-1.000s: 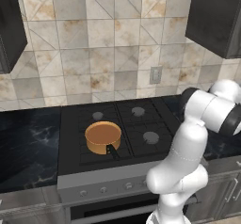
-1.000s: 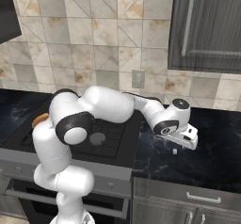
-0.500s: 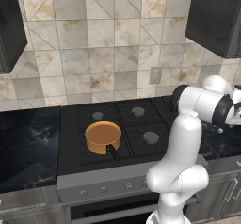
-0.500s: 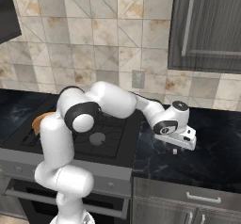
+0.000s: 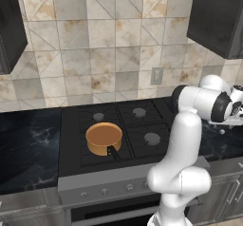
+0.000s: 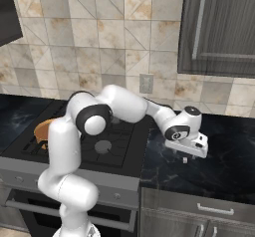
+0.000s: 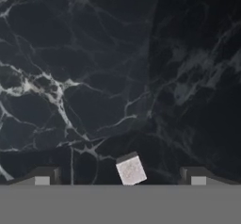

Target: Pick up the sugar cube(s) and place them in the saucepan with hot chocolate.

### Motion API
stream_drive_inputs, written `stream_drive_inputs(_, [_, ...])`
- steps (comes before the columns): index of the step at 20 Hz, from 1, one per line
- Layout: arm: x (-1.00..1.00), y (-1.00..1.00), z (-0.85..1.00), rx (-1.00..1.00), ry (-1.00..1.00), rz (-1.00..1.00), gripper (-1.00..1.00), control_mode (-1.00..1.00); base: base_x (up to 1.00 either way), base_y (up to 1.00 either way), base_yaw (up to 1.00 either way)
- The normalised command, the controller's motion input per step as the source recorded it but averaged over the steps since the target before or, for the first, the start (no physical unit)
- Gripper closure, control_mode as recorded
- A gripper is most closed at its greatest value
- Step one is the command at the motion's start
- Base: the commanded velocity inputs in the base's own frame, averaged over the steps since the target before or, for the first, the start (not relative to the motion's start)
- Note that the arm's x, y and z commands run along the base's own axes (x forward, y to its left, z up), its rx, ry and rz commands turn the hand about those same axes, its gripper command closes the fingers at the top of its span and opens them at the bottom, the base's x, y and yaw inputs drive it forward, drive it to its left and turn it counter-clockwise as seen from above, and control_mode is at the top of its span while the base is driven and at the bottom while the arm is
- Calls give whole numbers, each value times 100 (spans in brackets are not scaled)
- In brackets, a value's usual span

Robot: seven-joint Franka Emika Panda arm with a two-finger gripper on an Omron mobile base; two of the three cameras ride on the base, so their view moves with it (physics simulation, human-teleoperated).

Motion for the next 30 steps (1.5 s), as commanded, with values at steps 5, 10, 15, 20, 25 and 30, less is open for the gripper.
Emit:
stream_drive_inputs(5, [-1, -2, -7, 0, 2, 0, -100, -100, 0, 0, 0])
stream_drive_inputs(10, [-8, -1, -2, 0, 3, 0, -100, -100, 0, 0, 0])
stream_drive_inputs(15, [-11, 0, 0, 0, 1, 0, -100, -100, 0, 0, 0])
stream_drive_inputs(20, [0, 0, -2, 0, 1, 0, -100, -100, 0, 0, 0])
stream_drive_inputs(25, [12, 3, -23, 0, 0, 0, -100, -100, 0, 0, 0])
stream_drive_inputs(30, [22, 0, -25, 0, 0, 0, -100, -100, 0, 0, 0])
